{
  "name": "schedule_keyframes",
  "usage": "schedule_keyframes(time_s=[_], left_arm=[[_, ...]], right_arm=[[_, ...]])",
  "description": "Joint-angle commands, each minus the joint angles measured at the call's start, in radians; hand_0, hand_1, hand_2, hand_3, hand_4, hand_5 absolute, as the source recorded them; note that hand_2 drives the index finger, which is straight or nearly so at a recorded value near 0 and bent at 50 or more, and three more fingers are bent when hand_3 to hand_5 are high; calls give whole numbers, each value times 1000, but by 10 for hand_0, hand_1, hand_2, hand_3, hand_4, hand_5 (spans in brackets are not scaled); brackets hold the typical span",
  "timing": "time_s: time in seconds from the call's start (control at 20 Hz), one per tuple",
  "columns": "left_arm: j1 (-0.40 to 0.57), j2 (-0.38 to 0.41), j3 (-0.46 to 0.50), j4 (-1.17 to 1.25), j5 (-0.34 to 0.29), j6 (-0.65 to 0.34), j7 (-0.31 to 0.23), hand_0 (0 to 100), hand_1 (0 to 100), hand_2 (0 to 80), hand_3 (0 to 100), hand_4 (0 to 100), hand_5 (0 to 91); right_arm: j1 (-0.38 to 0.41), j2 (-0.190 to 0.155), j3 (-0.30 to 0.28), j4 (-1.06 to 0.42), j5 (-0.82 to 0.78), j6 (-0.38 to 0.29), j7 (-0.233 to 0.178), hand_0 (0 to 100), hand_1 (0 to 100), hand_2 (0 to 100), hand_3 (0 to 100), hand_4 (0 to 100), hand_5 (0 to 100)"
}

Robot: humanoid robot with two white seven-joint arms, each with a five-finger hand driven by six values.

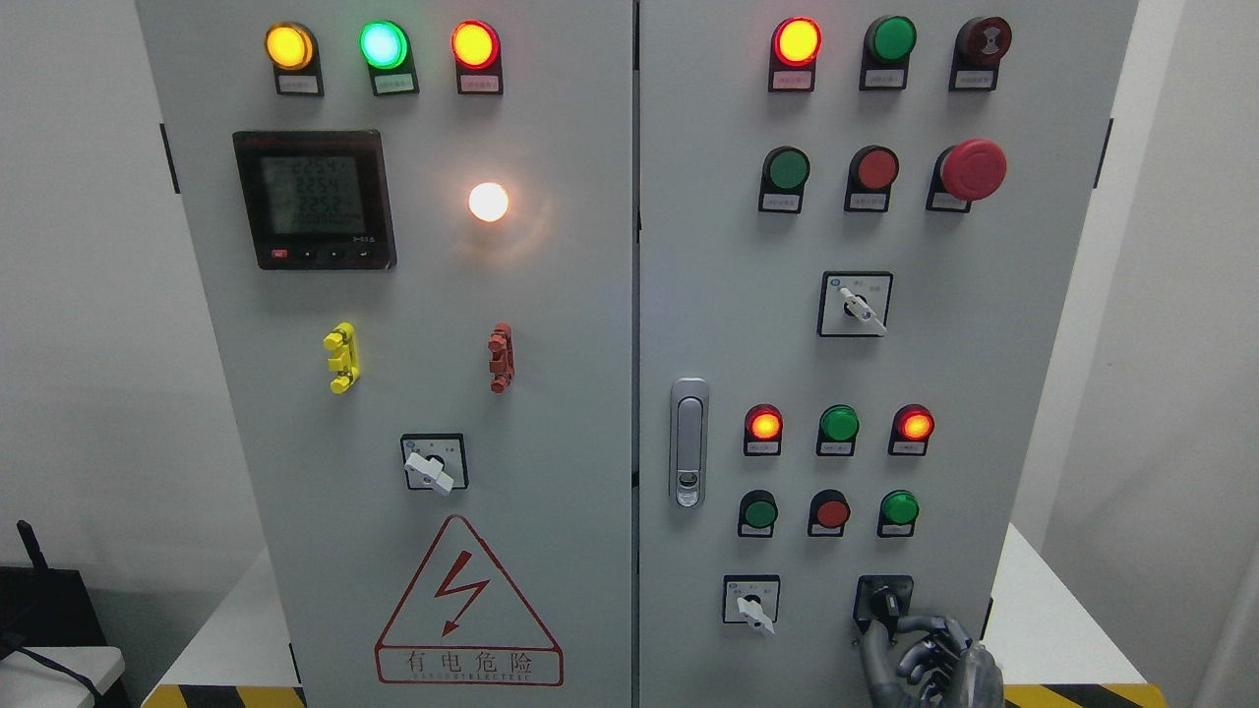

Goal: Trip black knob to open circuit

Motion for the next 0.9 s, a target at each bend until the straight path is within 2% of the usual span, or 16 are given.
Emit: schedule_keyframes(time_s=[0.0, 0.4, 0.55, 0.85], left_arm=[[-8, 0, 0, 0, -34, 0, 1, 120, 389, 0, 0, 0, 0], [-8, 0, 0, 0, -34, 0, 1, 120, 389, 0, 0, 0, 0], [-8, 0, 0, 0, -32, 0, 1, 120, 389, 0, 0, 0, 0], [-8, 0, 0, 0, -34, 0, 1, 120, 389, 0, 0, 0, 0]], right_arm=[[-2, 0, 4, -1, -44, -1, 4, 500, 777, 625, 919, 946, 974], [-2, 0, 7, 1, -57, -1, 5, 501, 782, 630, 925, 949, 975], [-5, 0, 9, -1, -83, -1, 37, 503, 784, 630, 926, 950, 975], [-5, 0, 9, -1, -86, -2, 44, 505, 785, 632, 928, 950, 976]])
